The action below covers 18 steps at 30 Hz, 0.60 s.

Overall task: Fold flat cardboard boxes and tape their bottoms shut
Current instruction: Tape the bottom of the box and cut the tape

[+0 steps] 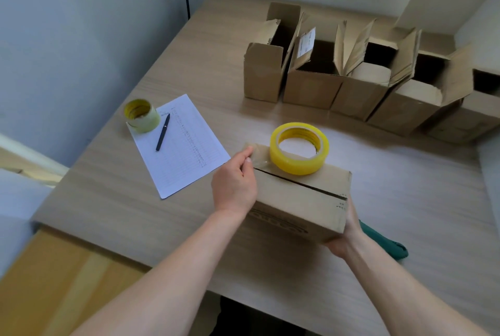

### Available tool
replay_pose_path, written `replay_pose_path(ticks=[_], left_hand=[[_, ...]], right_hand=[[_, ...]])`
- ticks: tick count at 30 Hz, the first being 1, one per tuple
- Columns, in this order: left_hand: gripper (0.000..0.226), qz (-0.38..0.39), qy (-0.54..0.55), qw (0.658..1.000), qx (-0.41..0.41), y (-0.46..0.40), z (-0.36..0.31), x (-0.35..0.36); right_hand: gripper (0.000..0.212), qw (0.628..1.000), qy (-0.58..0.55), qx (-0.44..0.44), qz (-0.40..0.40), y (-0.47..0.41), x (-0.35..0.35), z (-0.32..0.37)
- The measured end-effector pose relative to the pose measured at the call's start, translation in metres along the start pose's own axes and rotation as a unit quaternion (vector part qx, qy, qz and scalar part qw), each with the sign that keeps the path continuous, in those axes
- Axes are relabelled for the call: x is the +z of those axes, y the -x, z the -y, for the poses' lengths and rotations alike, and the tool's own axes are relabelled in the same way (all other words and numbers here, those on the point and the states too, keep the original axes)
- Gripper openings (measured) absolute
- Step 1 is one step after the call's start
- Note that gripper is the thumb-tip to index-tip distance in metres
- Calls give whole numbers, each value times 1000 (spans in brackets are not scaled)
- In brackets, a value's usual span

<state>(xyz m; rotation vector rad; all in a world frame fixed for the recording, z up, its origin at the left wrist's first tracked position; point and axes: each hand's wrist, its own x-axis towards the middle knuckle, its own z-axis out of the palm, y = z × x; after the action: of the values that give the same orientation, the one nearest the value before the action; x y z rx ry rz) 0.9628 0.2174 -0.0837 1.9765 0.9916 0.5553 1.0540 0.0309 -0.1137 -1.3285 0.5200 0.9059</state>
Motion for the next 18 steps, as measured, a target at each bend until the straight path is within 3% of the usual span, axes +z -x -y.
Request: replay_pose_path(ticks=[1,3,4,7,8,11,13,15,18], left_hand=[[33,13,-17,1000,-3,1,5,0],[34,32,-37,999,-5,7,15,2],[34,33,-37,999,-3,10,18,4],[34,15,-37,999,7,12,21,11],[34,12,-40,999,13,11,20,12],[34,23,-43,998,28,8,18,15],[34,28,-42,998,37,8,18,14],[34,27,-40,998,42,8,20,14],[34,22,-21,999,32,8,25,14]], right_hand=[[41,992,101,-15,-73,-2,-2,-3],[49,929,265,-70,-247,-3,-7,-4],[50,923,266,-99,-259,-4,-9,2],[55,960,162,-177,-145,-1,-3,21],[57,946,186,-235,-120,2,3,23],[71,857,340,-370,-111,12,28,26],[67,832,403,-360,-125,14,45,31],[66,829,453,-292,-148,11,55,41],[68,881,388,-217,-164,7,63,54]])
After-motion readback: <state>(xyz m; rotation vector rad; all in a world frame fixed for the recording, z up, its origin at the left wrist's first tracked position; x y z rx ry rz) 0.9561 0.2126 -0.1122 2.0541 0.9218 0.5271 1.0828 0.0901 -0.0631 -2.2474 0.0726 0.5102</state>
